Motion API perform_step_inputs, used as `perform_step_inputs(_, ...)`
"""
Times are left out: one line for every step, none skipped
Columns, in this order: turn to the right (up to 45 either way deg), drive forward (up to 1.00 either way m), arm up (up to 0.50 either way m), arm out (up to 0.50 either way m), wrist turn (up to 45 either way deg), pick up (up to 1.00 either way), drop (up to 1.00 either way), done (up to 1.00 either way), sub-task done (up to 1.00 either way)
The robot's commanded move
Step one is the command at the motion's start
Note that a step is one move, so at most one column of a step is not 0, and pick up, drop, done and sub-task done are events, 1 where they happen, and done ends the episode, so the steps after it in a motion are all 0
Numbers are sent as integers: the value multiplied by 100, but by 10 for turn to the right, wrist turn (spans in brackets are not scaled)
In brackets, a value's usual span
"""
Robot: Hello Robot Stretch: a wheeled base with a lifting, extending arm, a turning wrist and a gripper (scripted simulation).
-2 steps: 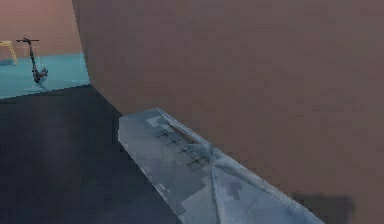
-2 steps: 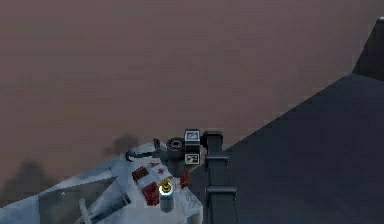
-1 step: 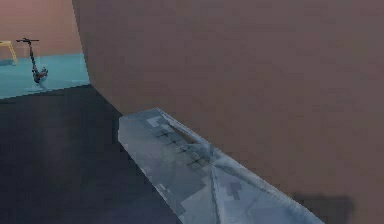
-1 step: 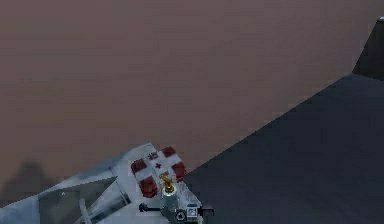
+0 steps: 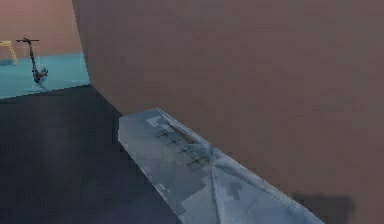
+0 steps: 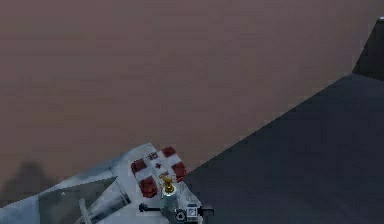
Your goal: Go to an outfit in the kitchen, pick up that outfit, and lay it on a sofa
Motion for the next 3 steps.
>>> perform_step_inputs(0, 0, 10, 0, 0, 0, 0, 0, 0)
perform_step_inputs(0, 0, 36, 0, 0, 0, 0, 0, 0)
perform_step_inputs(0, 0, 0, 0, -450, 0, 0, 0, 0)
